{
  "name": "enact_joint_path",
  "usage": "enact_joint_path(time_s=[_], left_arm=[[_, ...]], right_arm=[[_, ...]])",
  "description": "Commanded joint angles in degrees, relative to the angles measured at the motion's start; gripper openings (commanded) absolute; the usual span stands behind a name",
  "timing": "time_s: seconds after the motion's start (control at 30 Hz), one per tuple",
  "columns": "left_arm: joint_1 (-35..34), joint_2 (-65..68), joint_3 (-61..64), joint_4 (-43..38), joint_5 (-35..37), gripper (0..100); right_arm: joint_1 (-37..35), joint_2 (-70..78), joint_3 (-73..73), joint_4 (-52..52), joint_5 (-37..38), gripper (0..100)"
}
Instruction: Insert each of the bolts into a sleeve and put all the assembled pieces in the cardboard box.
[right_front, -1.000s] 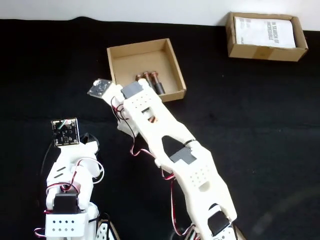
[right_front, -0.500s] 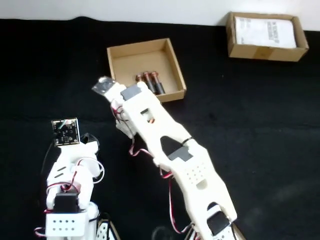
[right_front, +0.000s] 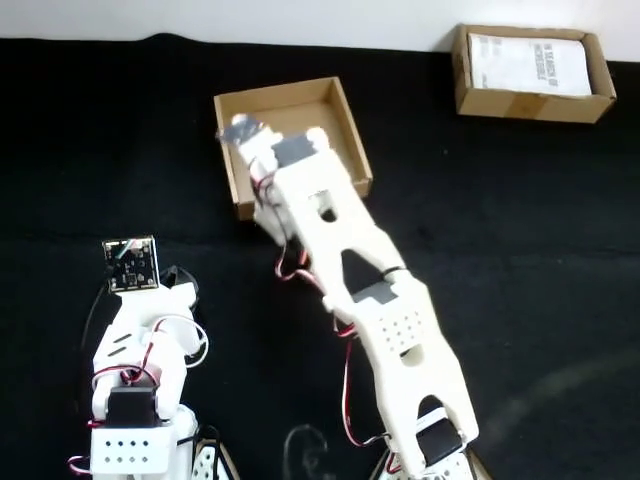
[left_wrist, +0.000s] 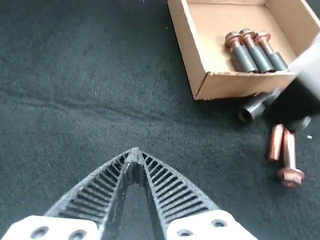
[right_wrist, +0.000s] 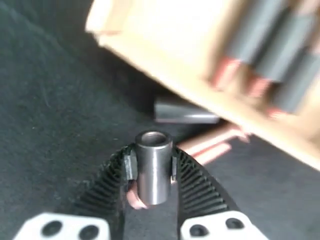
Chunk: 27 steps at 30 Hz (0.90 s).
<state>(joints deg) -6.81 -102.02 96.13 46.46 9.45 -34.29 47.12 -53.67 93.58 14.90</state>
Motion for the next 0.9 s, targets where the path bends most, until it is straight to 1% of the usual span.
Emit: enact_joint_path(time_s=[0.0, 0.1, 0.17, 0.27, 0.37, 0.5, 0.7, 0.87], left_arm=[[-0.75, -1.45, 1.01, 0.09, -0.53, 1], [-0.75, -1.27, 1.01, 0.0, -0.53, 1], [-0.75, -1.19, 1.01, 0.0, -0.53, 1], [-0.75, -1.19, 1.01, 0.0, -0.53, 1], [-0.75, -1.1, 1.01, 0.0, -0.53, 1], [-0.66, -1.1, 1.01, -0.09, -0.53, 1], [-0.31, -1.01, 1.01, 0.0, -0.44, 1], [1.54, -1.01, 1.01, 0.26, -0.35, 1]], right_arm=[[2.42, -0.75, -15.78, 5.58, 0.09, 0.8], [4.44, -0.84, -25.36, 7.6, 0.09, 0.8], [6.55, -2.51, -28.62, 7.6, 0.09, 0.8], [9.1, -8.13, -28.53, 7.6, 0.09, 0.8], [11.12, -15.6, -24.75, 7.6, -0.09, 0.8], [12.53, -27.82, -12.79, 7.6, -0.26, 0.8], [13.58, -48.66, 12.35, 7.6, -0.26, 0.8], [18.51, -64.84, 32.13, 7.25, -0.26, 0.8]])
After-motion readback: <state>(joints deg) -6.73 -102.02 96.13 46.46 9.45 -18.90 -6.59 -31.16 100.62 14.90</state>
